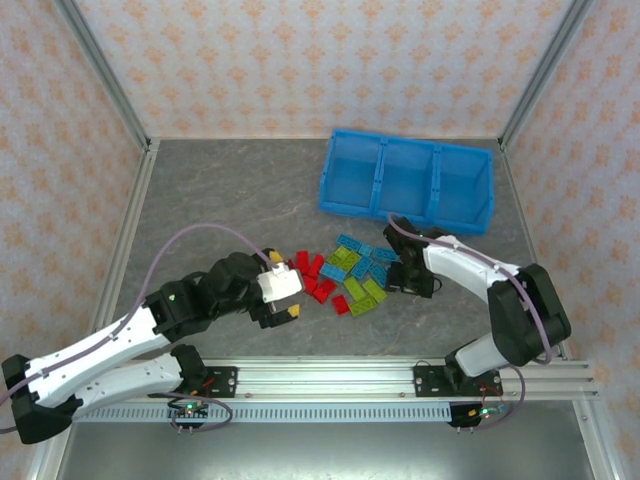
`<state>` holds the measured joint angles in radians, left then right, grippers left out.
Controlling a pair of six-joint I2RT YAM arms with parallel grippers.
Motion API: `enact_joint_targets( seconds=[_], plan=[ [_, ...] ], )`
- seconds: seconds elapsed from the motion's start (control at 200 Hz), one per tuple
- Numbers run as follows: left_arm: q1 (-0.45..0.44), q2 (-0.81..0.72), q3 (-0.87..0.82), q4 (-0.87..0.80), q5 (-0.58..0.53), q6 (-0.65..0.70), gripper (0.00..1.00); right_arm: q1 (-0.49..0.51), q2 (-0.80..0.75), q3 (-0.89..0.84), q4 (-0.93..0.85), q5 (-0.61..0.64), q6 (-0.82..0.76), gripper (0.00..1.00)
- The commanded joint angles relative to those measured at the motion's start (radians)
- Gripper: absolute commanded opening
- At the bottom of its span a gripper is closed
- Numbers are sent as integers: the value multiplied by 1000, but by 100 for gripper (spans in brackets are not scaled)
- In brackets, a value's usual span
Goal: Sort the legos into containers by color
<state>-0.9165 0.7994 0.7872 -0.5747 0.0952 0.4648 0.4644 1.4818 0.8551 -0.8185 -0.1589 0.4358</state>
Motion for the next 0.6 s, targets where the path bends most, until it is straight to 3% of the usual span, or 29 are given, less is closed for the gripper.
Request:
enact_joint_targets(
  seconds=[0.0,0.34,0.47,0.596],
  plan=[
    [-2,-56,-35,19,-40,40,100,4,35,30,29,61,-23,64],
    [-1,-58,-42,18,-78,41,100,4,143,95,134,36,-165,70],
    [-1,-58,-47,25,-64,39,100,3,165,104,140,-1,-164,60],
    [-1,-61,-45,14,-14,46,100,4,117,69,151,13,-118,43]
  ],
)
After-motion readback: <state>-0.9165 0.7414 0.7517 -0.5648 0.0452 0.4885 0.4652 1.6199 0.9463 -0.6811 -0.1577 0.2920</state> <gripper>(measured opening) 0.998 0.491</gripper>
